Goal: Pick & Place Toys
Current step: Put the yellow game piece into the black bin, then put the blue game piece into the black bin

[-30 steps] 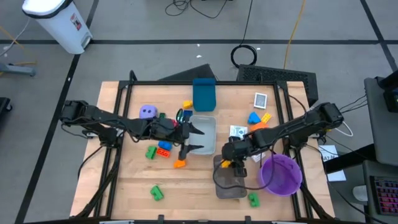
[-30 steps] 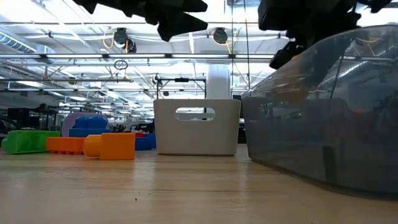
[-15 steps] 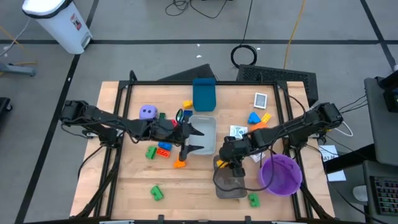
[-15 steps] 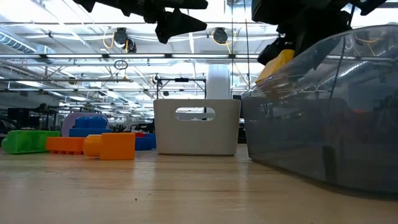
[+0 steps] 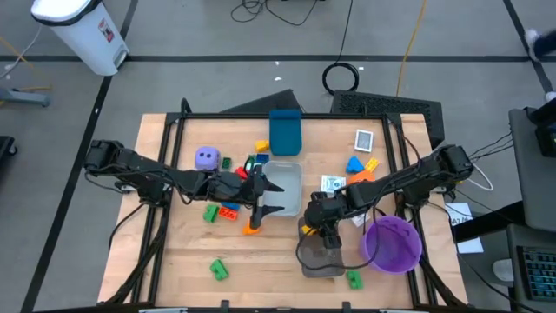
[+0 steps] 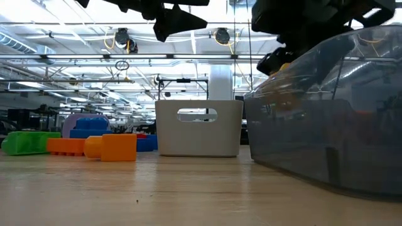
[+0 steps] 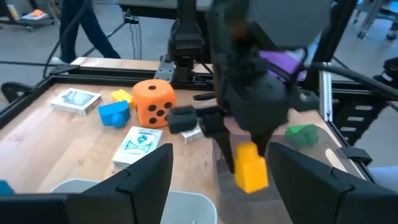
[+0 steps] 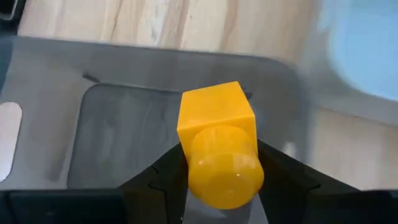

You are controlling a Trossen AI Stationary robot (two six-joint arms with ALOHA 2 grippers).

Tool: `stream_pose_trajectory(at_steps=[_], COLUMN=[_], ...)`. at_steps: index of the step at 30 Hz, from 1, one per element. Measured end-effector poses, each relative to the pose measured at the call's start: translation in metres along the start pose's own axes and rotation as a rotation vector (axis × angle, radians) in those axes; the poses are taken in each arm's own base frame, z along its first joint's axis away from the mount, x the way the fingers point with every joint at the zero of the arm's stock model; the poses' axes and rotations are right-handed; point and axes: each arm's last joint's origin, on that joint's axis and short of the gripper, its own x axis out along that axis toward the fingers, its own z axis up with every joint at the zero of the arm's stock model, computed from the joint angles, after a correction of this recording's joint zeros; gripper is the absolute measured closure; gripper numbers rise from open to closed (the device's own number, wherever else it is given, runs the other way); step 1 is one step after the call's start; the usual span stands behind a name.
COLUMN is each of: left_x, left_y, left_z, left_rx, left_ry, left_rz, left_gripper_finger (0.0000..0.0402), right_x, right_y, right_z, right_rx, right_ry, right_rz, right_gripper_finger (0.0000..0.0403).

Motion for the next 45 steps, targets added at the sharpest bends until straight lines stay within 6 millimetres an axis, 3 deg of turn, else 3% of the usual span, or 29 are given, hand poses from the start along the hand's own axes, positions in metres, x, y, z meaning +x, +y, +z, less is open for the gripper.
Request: stream_pose_trajectory(at_steps=[10,26,31,37,41,45], left_x=[0.0,0.0,0.0,0.0,0.0,-0.003], left_y=[-0.001,0.0,0.0,0.002,0.0,-0.012], left_z=[0.0,-0.001,-0.001,0.001,0.004,0.012], left_rx=[0.001,0.006,0.008,-0.002,-0.041,-0.039], left_ry=[0.001,0.004,0.003,-0.01,-0.044,-0.169], left_rz=[0.008,0.008,0.009,0.014,-0.001,-0.02], left_gripper_finger=[0.0131,0.0131,0.0131,0.0131,0.0131,0.0131], right_x=[0.016,0.014,0.0,-0.035,-0.055,-0.061], right_y=[0.001,-0.013,-0.011,-0.006,0.001,0.009], right_z=[-0.002,0.001,0.006,0.01,0.01,0.003], right_rx=[-0.012,0.008,-0.018,-0.045,-0.061,-0.117], right_ry=[0.038,0.015,-0.048,-0.169,-0.255,-0.398], right_rz=[-0.008,-0.018,-0.016,-0.026,-0.145,-0.27], right_gripper_finger=[0.0249,0.0202,0.0198,0.0207,0.0215,0.0222])
